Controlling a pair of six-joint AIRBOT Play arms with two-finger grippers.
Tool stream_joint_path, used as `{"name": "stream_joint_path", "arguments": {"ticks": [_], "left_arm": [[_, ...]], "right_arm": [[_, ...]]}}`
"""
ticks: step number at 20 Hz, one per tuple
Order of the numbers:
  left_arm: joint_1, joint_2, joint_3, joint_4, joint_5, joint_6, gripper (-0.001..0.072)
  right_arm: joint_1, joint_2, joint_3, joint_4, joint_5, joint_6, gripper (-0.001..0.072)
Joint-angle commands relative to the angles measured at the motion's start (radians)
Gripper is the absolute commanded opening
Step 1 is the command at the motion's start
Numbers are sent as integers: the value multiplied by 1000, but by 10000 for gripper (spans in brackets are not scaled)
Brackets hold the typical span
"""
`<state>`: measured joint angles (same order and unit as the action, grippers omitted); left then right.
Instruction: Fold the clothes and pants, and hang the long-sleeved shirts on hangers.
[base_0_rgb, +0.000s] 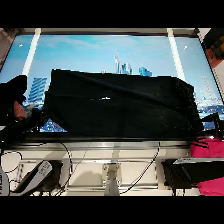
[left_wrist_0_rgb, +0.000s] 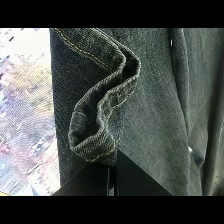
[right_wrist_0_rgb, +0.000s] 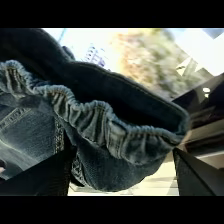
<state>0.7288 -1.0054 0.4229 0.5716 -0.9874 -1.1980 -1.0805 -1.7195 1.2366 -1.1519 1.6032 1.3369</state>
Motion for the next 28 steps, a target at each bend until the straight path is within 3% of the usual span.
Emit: {"name": "stream_joint_path", "arguments": {"ticks": [1, 2, 4, 7, 8, 9, 12, 14, 16, 18, 21, 25, 28], "left_arm": [[0, 1, 0, -1, -2, 2, 13], [0, 1, 0, -1, -2, 2, 13], [0, 1, 0, -1, -2, 2, 13], [0, 0, 0, -1, -1, 2, 13], [0, 0, 0, -1, -1, 2, 13], [0, 0, 0, -4, -1, 3, 12], [2, 25, 3, -69, -54, 92, 11], [2, 104, 3, -78, -112, 91, 10], [2, 215, 3, -79, -143, 49, 10], [2, 329, 3, -120, -136, -3, 10], [0, 419, 8, -354, 1, -6, 9], [-97, 291, 79, -428, 180, 36, 9], [-266, 90, 172, -600, 371, 129, 10]], "right_arm": [[37, -13, -6, -16, -10, -28, 681], [47, -13, -5, -12, -20, -36, 661], [53, -12, -5, 8, -17, -56, 390], [53, -12, -5, 12, -18, -62, 352], [53, -12, -5, 22, -18, -74, 139], [53, -12, -5, 39, -13, -75, 43], [49, 2, -3, 107, 94, -142, 41], [14, 45, -3, 238, 217, -264, 41], [-55, 117, -2, 375, 243, -312, 41], [-127, 184, -2, 487, 240, -336, 41], [-171, 198, -2, 724, 217, -315, 41], [-81, 198, -2, 778, -67, -138, 41], [33, 198, -2, 777, -375, 21, 41]]}}
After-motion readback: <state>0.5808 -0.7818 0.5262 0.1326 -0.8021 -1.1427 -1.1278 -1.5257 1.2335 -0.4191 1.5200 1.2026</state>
